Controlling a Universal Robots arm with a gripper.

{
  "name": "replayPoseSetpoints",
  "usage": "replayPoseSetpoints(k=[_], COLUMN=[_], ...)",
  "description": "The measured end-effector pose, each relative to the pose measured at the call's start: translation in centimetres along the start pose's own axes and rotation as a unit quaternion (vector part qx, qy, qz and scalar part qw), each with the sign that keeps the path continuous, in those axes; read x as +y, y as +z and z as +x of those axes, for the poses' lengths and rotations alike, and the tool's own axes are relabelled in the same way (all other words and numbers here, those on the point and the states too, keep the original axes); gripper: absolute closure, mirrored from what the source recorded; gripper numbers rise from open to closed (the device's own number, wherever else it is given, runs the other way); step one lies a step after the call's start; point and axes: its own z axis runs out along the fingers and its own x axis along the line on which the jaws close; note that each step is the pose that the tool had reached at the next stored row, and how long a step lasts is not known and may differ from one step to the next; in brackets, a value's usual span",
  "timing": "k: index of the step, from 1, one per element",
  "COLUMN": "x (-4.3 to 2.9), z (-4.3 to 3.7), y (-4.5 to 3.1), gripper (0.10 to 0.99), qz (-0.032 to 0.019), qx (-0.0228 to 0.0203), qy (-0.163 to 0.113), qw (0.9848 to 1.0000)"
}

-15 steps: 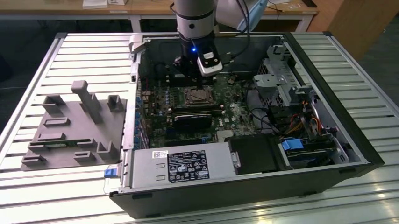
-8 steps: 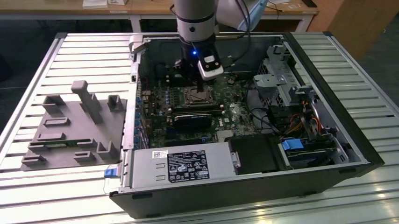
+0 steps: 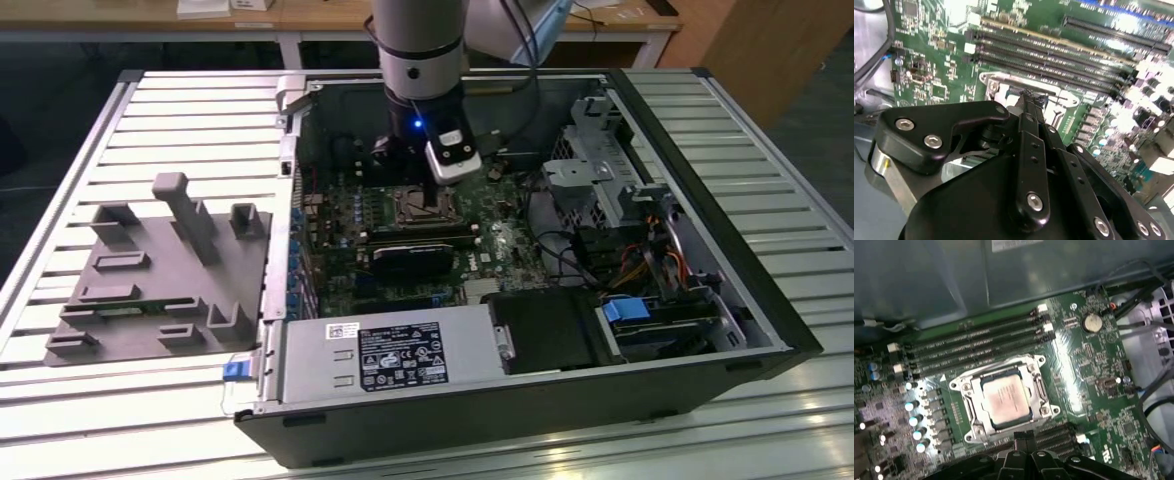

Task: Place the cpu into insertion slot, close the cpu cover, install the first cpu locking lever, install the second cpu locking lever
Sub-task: 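Install the second cpu locking lever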

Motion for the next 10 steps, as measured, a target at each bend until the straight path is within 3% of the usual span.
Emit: replayPoseSetpoints(k=[5, 10], x=[-0.65, -0.79], z=[-0.18, -0.18], y=[0.04, 0.32], gripper=[0.980, 0.980], qz=[-0.0003, 0.0003], qx=[0.0003, 0.0051], qy=[0.000, -0.006], qw=[1.0000, 1.0000])
